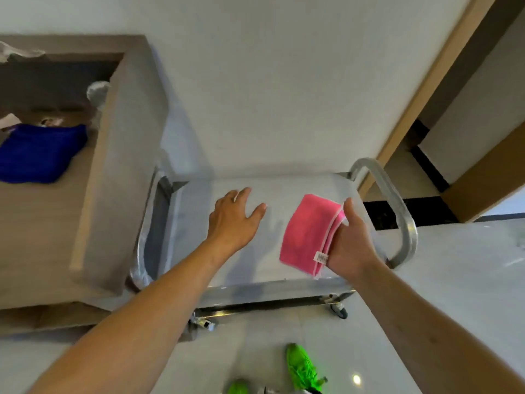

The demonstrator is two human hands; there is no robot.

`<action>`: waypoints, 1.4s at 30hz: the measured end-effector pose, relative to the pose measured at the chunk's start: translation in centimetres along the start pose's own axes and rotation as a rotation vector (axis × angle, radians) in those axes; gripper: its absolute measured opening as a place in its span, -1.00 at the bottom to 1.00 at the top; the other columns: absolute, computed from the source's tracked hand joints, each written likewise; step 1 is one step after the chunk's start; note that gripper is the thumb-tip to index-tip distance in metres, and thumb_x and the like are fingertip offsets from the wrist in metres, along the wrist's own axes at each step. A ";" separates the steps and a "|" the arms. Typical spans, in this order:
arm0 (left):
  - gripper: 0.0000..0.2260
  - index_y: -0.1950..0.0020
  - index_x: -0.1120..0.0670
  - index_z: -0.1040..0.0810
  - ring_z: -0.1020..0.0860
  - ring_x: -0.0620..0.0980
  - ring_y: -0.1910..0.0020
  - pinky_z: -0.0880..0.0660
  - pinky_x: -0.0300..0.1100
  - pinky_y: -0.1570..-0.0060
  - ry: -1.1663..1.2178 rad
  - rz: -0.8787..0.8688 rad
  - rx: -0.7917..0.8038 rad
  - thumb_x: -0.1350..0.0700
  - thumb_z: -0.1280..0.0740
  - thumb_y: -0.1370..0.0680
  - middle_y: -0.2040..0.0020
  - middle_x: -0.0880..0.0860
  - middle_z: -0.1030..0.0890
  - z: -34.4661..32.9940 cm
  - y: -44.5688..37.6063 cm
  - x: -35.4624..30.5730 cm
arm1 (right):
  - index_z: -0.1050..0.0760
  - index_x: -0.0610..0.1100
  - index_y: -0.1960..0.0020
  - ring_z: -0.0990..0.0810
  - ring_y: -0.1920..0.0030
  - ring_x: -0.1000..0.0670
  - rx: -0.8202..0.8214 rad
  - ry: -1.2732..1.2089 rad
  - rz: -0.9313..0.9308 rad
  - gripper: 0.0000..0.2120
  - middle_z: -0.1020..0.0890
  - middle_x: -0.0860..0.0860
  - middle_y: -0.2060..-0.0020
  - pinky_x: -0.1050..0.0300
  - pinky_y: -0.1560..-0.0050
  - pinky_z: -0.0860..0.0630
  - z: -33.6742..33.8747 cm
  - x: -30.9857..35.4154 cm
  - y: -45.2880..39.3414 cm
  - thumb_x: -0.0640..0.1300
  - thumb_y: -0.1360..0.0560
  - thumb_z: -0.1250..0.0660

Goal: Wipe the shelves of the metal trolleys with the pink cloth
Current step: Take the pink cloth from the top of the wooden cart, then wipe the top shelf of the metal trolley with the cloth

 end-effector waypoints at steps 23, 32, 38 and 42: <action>-0.33 -0.57 0.00 -0.30 -0.26 0.15 -0.52 -0.32 0.15 -0.43 -0.105 0.395 -0.252 -0.37 -0.08 -0.58 -0.55 0.11 -0.33 -4.2 4.3 13.6 | -0.26 0.17 -0.59 -0.27 -0.55 -0.16 0.371 1.760 0.404 -0.29 -0.39 -0.01 -0.53 -0.12 -0.55 -0.19 -4.6 -10.8 -15.0 0.47 -0.54 0.00; -0.30 -0.59 -0.03 -0.26 -0.21 0.15 -0.56 -0.29 0.19 -0.45 -0.237 0.374 -0.196 -0.39 -0.02 -0.56 -0.59 0.09 -0.27 -7.0 5.0 17.1 | -0.20 0.08 -0.63 0.08 -0.63 -0.30 0.484 2.284 0.513 -0.27 -0.11 -0.16 -0.64 -0.30 -0.59 0.20 -0.9 -16.9 -16.2 0.44 -0.58 0.08; -0.34 -0.60 -0.09 -0.19 -0.11 0.12 -0.59 -0.17 0.15 -0.50 -0.255 0.363 -0.197 -0.39 0.02 -0.58 -0.62 0.04 -0.17 -7.9 5.4 18.1 | -0.16 0.05 -0.64 0.03 -0.62 -0.32 0.414 2.291 0.569 -0.40 -0.09 -0.18 -0.64 -0.36 -0.58 0.14 -2.6 -16.4 -19.4 0.27 -0.67 0.04; -0.34 -0.59 -0.06 -0.23 -0.15 0.13 -0.57 -0.24 0.17 -0.48 -0.238 0.381 -0.208 -0.37 0.03 -0.58 -0.61 0.05 -0.20 -8.5 6.3 18.8 | -0.13 0.09 -0.64 0.03 -0.63 -0.28 0.617 2.349 0.647 -0.45 -0.09 -0.13 -0.65 -0.38 -0.58 0.08 -2.4 -16.8 -20.5 0.22 -0.69 0.08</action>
Point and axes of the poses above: each hand's wrist, its own y-axis away from the middle knuckle, its own z-axis out of the back of the hand, x = y × z, the point moved 7 cm from there along -y, towards the middle knuckle
